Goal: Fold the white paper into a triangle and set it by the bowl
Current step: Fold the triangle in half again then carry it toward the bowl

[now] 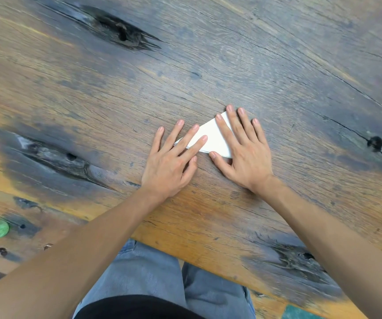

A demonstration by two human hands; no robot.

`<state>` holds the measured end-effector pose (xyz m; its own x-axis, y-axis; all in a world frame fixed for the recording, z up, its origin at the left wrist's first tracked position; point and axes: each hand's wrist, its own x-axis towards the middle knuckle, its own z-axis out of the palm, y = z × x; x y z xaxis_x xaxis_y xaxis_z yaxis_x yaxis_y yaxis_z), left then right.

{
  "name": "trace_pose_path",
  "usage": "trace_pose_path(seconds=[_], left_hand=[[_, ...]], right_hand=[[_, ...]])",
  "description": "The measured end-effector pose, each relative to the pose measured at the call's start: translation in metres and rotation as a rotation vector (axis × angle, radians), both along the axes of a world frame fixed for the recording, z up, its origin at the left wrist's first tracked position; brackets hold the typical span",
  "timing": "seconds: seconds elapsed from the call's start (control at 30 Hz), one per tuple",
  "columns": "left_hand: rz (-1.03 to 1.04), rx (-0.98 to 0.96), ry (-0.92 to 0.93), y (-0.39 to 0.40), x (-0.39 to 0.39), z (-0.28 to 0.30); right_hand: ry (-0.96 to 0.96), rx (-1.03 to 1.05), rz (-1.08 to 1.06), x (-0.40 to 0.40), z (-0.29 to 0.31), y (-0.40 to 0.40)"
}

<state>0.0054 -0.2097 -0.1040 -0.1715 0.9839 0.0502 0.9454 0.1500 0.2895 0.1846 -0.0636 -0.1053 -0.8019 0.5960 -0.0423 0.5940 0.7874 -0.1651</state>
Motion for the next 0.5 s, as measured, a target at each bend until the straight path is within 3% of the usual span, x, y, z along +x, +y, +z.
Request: trace_pose_path(seconds=[0.5], left_hand=[[-0.019,-0.078,-0.068,0.000,-0.005,0.014]], right_hand=[[-0.059,-0.103,0.019,-0.002,0.010,0.002]])
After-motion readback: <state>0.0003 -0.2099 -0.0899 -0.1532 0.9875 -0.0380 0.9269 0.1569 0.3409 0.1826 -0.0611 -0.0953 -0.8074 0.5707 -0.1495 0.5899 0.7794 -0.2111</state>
